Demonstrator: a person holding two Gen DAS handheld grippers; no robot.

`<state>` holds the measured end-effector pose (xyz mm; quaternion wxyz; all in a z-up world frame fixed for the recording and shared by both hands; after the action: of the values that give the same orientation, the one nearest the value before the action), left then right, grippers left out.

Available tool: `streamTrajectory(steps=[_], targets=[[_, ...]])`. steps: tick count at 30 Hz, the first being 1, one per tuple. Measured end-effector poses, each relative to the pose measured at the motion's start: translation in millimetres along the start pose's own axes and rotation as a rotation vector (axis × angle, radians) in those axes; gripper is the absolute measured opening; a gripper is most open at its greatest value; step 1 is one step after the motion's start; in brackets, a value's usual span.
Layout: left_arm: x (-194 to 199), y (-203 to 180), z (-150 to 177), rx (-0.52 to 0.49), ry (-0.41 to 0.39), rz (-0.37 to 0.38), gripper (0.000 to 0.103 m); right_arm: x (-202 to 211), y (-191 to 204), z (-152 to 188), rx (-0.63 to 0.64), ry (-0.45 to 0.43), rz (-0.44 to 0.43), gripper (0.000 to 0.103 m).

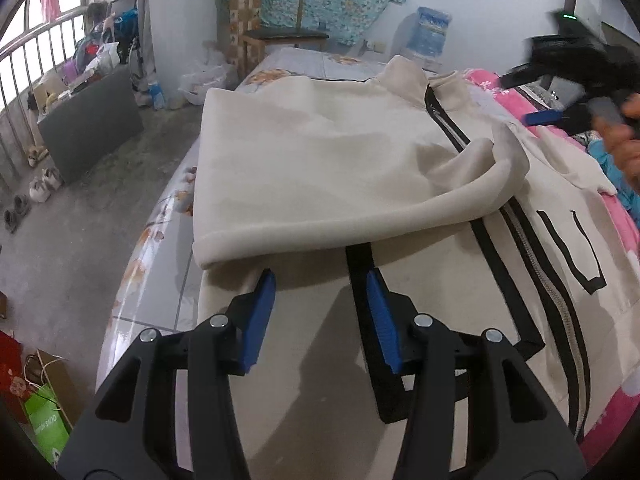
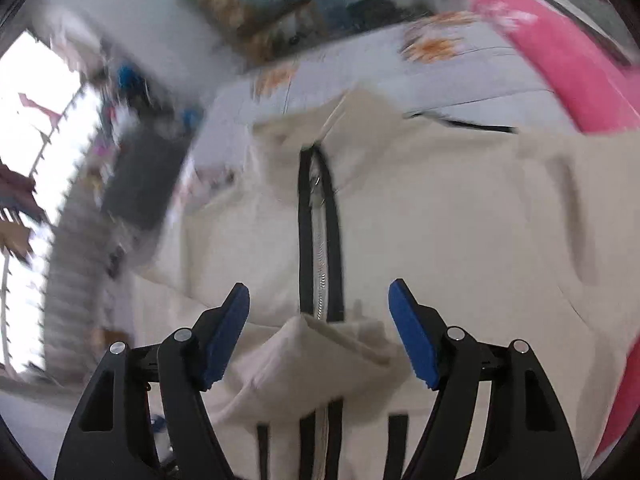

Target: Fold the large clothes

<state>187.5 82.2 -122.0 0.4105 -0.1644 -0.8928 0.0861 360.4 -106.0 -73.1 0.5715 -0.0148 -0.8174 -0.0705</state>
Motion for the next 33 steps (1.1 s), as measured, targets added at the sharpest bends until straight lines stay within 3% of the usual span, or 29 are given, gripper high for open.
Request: streamTrajectory(steps=[3, 8, 12, 17, 20, 22, 24, 26, 28, 31, 33], targets=[[3, 5, 0, 0.025, -0.011, 0.002, 0.045, -28, 8, 19, 0.068, 0.069, 0.074, 0.07], [6, 10, -1, 0.055, -0.03, 0.021, 0.045, -8, -23, 78, 0.002, 0.098, -0.005, 0.07], [5, 10, -1, 0.053, -0.034, 0.027, 0.045, -2, -49, 128, -0.087, 0.178, -0.054, 0.07], [6, 13, -1, 0.07, -0.051, 0.054, 0.045, -6, -51, 135, -0.143, 0.159, -0.134, 0.06], [6, 14, -1, 0.077, -0.06, 0.059, 0.045, -14, -44, 128, -0.088, 0.146, -0.095, 0.041], [7, 15, -1, 0.084, -0.066, 0.056, 0.045, -13, -42, 124, -0.019, 0.119, -0.034, 0.016], [8, 16, -1, 0.093, -0.073, 0.06, 0.045, -9, -38, 123, 0.027, 0.092, -0.008, 0.007], [7, 16, -2, 0.105, -0.08, 0.069, 0.045, 0, -33, 115, 0.048, 0.07, -0.007, 0.006], [8, 17, -2, 0.109, -0.081, 0.072, 0.045, 33, -20, 81, 0.049, -0.022, -0.06, 0.005], [7, 17, -2, 0.105, -0.079, 0.066, 0.045, 109, -7, 23, 0.062, -0.262, -0.102, 0.005], [6, 17, -3, 0.107, -0.079, 0.064, 0.045, 154, -3, -1, 0.096, -0.416, -0.067, 0.005]])
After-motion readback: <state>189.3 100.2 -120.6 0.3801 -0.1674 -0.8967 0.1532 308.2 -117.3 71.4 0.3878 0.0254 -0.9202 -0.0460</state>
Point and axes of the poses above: each gripper's, at about its wrist camera, not at the fingertips, and x roughly against the way its jaws point, y to its left, z to its underside, the point moved 10 cm from there along -x, roughly the way its jaws point, and after that the axes turned 14 degrees about z, right-handed, at the moved point
